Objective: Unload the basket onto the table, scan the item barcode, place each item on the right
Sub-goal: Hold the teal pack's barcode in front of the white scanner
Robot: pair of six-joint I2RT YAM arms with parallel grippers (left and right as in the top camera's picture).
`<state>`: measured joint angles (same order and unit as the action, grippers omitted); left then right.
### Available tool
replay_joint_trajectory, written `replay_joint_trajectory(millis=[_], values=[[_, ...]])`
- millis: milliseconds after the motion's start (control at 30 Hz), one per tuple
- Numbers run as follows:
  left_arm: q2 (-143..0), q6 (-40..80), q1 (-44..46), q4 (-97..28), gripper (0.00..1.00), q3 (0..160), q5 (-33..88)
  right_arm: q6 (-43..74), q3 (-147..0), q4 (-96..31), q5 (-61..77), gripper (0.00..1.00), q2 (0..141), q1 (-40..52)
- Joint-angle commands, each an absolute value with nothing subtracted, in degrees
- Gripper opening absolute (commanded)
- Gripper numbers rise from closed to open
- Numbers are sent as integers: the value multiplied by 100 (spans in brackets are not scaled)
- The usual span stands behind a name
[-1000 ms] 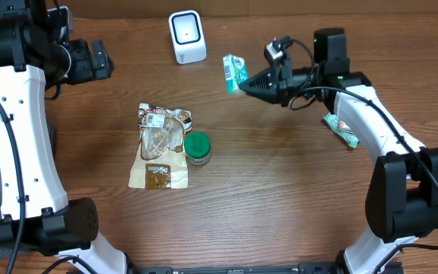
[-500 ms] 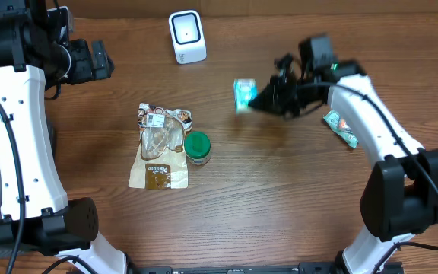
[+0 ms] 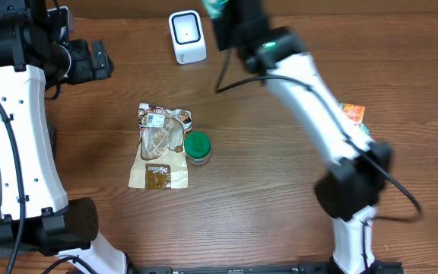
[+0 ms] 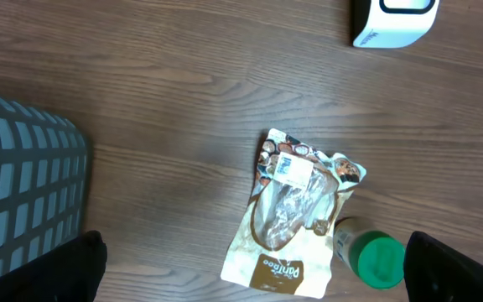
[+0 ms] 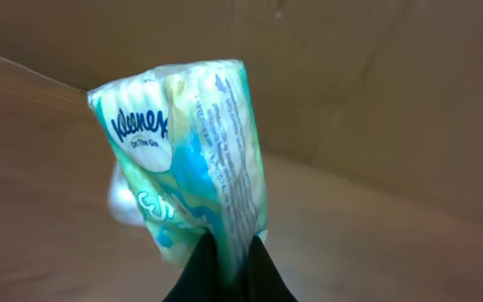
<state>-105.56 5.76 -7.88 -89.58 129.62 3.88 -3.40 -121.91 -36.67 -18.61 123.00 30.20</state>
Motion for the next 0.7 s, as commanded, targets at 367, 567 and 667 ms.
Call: replay_joint_trajectory(millis=[367,567,667], values=[[-10586,510,-786,-8954,100,12947,408,-3870,-12184,-897,-3398,4,14086,3308],[-10586,510,-786,-8954,100,12947,408,-4595,-12184,-882,-2539,4,14123,3463],[-10586,513,-786,-8954,100,12947,408,-4707,-12173,-720,-2408,4,14145,3503]])
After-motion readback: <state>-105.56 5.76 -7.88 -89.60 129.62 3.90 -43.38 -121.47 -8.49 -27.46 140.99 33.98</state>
